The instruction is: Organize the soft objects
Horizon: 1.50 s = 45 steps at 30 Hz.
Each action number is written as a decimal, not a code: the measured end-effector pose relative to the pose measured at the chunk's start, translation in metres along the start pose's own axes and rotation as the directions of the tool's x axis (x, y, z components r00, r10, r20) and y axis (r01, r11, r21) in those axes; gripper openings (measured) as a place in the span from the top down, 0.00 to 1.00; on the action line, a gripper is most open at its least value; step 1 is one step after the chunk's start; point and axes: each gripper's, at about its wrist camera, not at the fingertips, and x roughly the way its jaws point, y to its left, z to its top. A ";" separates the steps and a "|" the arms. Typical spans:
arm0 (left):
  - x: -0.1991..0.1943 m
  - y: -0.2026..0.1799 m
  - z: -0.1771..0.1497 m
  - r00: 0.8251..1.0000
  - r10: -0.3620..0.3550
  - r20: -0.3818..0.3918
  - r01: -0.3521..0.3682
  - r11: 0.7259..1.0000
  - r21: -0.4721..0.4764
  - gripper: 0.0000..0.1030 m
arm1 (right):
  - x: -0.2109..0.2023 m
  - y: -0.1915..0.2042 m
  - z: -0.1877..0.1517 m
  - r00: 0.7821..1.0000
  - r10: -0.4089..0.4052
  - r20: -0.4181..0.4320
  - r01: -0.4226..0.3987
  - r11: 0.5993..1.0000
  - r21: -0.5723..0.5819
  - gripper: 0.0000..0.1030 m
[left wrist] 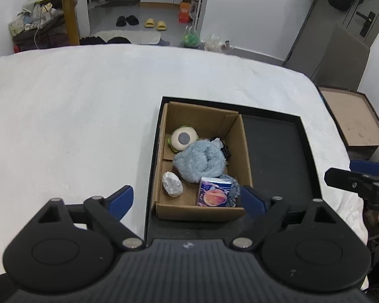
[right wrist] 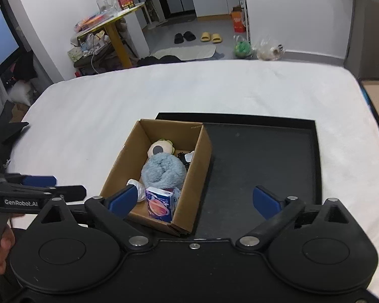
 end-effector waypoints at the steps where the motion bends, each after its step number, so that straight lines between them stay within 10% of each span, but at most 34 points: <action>1: -0.005 -0.001 0.000 1.000 0.003 0.006 -0.003 1.000 0.000 0.10 | -0.005 0.001 0.000 1.000 0.001 0.004 -0.001 1.000 -0.004 0.03; 26: -0.131 -0.008 -0.043 0.972 0.029 0.232 -0.048 0.996 0.074 0.06 | -0.125 0.020 -0.040 0.973 -0.011 0.232 0.014 1.000 -0.009 0.00; 45: -0.162 0.004 -0.098 0.946 0.035 0.323 -0.059 0.996 0.064 0.06 | -0.140 0.066 -0.082 0.946 -0.018 0.322 0.020 1.000 -0.003 0.00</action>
